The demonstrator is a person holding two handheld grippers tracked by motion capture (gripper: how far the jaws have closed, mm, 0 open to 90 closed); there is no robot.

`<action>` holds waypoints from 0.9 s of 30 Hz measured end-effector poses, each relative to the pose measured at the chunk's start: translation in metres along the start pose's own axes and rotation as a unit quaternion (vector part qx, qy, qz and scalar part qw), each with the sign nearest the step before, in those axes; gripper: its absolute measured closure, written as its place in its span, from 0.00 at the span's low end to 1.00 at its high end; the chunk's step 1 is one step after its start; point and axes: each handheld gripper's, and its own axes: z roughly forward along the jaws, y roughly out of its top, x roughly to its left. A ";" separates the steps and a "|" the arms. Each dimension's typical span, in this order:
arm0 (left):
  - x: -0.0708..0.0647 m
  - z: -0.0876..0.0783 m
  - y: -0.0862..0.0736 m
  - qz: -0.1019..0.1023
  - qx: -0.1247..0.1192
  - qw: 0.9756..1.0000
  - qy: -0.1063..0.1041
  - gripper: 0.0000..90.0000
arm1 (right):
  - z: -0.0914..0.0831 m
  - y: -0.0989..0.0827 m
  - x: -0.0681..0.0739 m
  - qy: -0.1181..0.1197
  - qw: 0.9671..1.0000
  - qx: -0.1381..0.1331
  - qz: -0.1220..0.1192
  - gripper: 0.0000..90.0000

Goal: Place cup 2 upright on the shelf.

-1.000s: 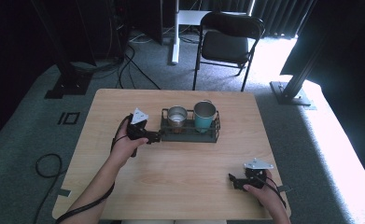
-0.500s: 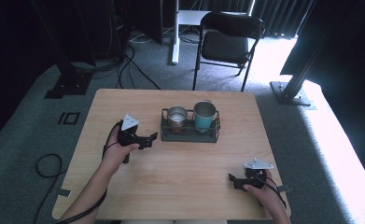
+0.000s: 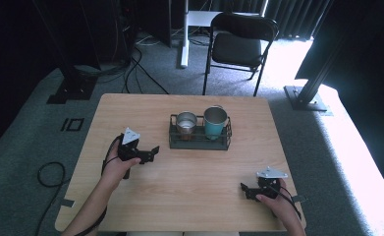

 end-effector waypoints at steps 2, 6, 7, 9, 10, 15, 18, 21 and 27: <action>0.002 -0.002 -0.003 -0.006 0.001 1.000 0.004 0.03 | 0.000 0.000 0.000 0.000 1.000 0.000 0.000 0.12; 0.006 -0.007 -0.008 -0.010 0.000 1.000 0.008 0.03 | 0.000 0.000 0.000 0.000 1.000 0.000 0.000 0.12; 0.007 -0.009 -0.009 -0.010 0.002 1.000 0.010 0.03 | 0.000 0.000 0.000 0.000 1.000 0.000 0.000 0.12; 0.009 -0.010 -0.013 -0.009 0.006 1.000 0.014 0.03 | 0.000 0.000 0.000 0.000 1.000 0.000 0.000 0.12; 0.010 -0.011 -0.015 -0.007 0.008 1.000 0.016 0.03 | 0.000 0.000 0.000 0.000 1.000 0.000 0.000 0.12; 0.016 -0.019 -0.026 -0.017 0.015 0.999 0.025 0.03 | 0.000 0.000 0.000 0.000 1.000 0.000 0.000 0.12; 0.018 -0.023 -0.032 -0.016 0.023 0.999 0.034 0.03 | 0.000 0.000 0.000 0.000 1.000 0.000 0.000 0.12; 0.020 -0.028 -0.039 -0.015 0.030 0.999 0.040 0.03 | 0.000 0.000 0.000 0.000 1.000 0.000 0.000 0.12; 0.023 -0.039 -0.049 -0.028 0.032 0.998 0.052 0.03 | 0.000 0.000 0.000 0.000 1.000 0.000 0.000 0.12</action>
